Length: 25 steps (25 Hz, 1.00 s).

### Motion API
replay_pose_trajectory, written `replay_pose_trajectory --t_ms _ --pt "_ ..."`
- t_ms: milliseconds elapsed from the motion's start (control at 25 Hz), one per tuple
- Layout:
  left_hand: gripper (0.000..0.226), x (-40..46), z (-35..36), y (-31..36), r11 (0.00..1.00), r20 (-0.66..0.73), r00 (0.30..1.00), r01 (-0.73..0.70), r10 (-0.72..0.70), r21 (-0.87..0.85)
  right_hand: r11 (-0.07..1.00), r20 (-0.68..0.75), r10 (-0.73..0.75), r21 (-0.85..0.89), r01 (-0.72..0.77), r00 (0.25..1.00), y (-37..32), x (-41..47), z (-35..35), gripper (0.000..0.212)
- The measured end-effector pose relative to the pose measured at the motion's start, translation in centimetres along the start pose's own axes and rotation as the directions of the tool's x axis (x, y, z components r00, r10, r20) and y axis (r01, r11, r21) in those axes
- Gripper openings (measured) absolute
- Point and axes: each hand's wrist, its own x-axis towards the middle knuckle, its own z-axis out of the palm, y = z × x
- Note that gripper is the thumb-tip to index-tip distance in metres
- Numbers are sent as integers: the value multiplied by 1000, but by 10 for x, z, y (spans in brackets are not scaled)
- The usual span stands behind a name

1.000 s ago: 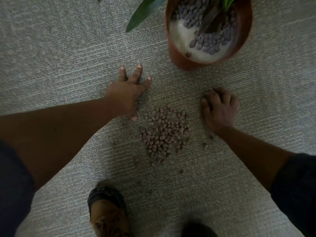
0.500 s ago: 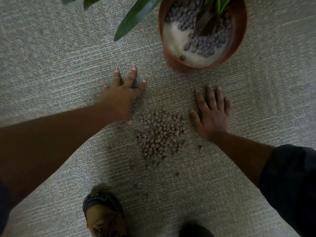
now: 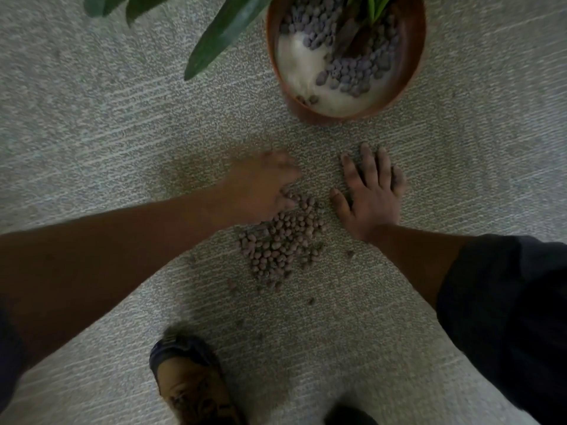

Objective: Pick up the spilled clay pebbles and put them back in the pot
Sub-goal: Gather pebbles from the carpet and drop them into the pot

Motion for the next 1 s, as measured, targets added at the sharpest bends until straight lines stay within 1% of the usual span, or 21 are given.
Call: replay_pose_trajectory --t_ms 120,240,320,440,520,680,840,1000 --pt "69 -3 30 28 1000 66 998 1 0 -19 1000 -22 9 6 -9 1000 0 1 0 68" --pt "69 -1 48 45 998 39 999 -8 6 55 1000 -45 8 12 -7 999 2 1 5 68" --pt "62 5 54 52 995 2 999 -34 34 89 1000 -60 11 23 -10 998 3 1 6 68" --pt "47 12 53 58 995 -18 998 -56 58 77 999 -77 -1 38 4 997 4 0 8 66" --pt "41 16 51 61 992 8 998 -66 65 105 999 -84 4 46 0 996 5 0 8 66" --pt "39 21 50 65 988 66 997 -57 48 143 999 -90 4 43 -1 996 6 -1 7 64" --pt "37 22 47 63 996 94 995 -52 45 73 999 -92 9 43 -5 996 4 -1 4 63" --pt "22 23 46 63 998 80 995 -53 56 -43 999 -101 10 44 -5 995 4 -2 4 62"
